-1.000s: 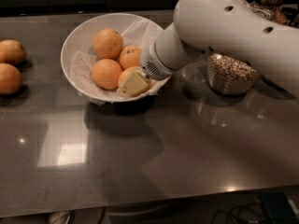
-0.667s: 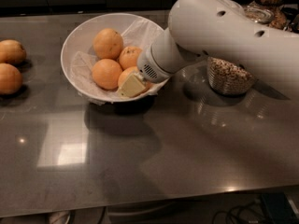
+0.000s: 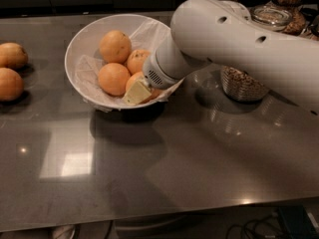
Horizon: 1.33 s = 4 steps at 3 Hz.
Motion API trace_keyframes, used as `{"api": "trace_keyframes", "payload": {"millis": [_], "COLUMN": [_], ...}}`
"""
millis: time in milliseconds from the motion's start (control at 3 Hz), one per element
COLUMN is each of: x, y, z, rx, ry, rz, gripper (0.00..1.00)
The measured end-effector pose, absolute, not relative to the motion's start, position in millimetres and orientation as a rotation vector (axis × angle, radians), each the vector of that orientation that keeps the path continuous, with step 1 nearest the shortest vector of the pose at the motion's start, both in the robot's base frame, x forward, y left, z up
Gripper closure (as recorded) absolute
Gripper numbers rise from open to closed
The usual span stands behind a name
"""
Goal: Pick orange from white bowl
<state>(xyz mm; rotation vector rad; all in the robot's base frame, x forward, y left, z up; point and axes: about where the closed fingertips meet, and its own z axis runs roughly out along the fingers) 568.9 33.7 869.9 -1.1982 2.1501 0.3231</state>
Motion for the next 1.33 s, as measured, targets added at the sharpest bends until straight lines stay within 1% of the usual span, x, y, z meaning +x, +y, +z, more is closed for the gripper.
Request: {"api": "trace_keyframes", "payload": {"millis": [333, 667, 1000, 1333], "x": [574.1, 577.2, 580.1, 580.1], "y": [33.1, 32.3, 31.0, 31.0], "z": [866.2, 863.5, 860.9, 860.9], "rx": [-1.18, -1.166, -1.153, -1.153], "ry": [2.164, 2.175, 2.185, 2.185], "rz": [0.313, 0.308, 0.304, 0.304], "gripper": [0.32, 0.37, 0.56, 0.8]}}
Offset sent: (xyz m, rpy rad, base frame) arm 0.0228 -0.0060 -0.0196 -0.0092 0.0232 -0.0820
